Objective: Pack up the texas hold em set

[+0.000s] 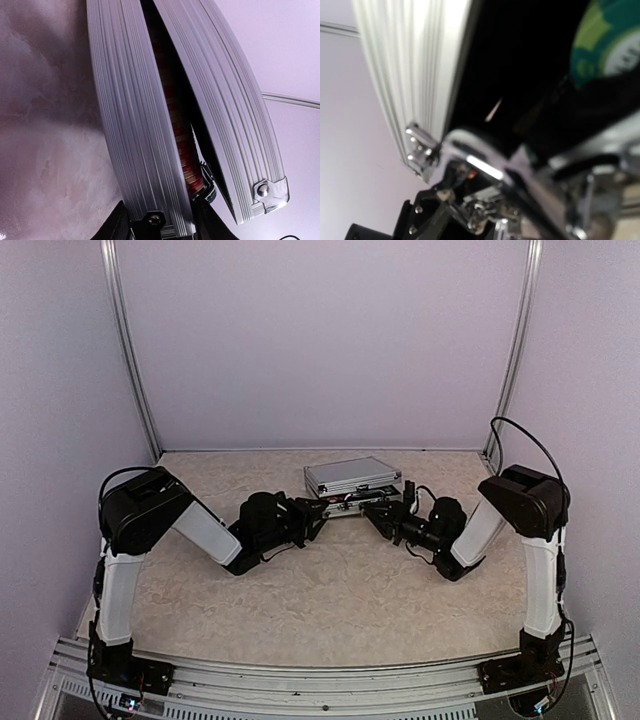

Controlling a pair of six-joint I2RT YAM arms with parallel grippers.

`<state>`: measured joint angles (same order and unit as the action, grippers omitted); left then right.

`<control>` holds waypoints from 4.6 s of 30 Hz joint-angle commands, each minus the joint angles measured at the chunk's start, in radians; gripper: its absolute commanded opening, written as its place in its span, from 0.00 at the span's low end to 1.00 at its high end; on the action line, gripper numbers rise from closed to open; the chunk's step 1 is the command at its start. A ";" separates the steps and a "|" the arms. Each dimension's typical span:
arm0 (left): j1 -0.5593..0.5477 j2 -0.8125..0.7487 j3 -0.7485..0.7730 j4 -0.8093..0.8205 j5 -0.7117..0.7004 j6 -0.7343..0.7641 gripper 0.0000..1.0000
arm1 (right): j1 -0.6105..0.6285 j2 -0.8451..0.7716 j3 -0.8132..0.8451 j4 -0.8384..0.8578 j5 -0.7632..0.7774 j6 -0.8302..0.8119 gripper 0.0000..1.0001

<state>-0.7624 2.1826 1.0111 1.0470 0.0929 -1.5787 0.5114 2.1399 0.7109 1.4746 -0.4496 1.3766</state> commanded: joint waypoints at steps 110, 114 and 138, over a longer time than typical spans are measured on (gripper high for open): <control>-0.055 -0.221 -0.327 0.310 0.073 -0.044 0.84 | -0.071 -0.239 0.242 -0.976 -0.222 -0.667 0.55; -0.051 -0.166 -0.249 0.297 0.103 -0.039 0.86 | -0.071 -0.239 0.240 -1.006 -0.215 -0.697 0.55; -0.081 -0.011 -0.070 0.204 0.097 0.001 0.89 | -0.071 -0.326 0.105 -0.997 -0.215 -0.705 0.57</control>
<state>-0.8303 2.1448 0.9157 1.2514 0.1776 -1.5921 0.4526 1.8591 0.8383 0.4530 -0.6685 0.6712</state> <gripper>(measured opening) 0.885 0.565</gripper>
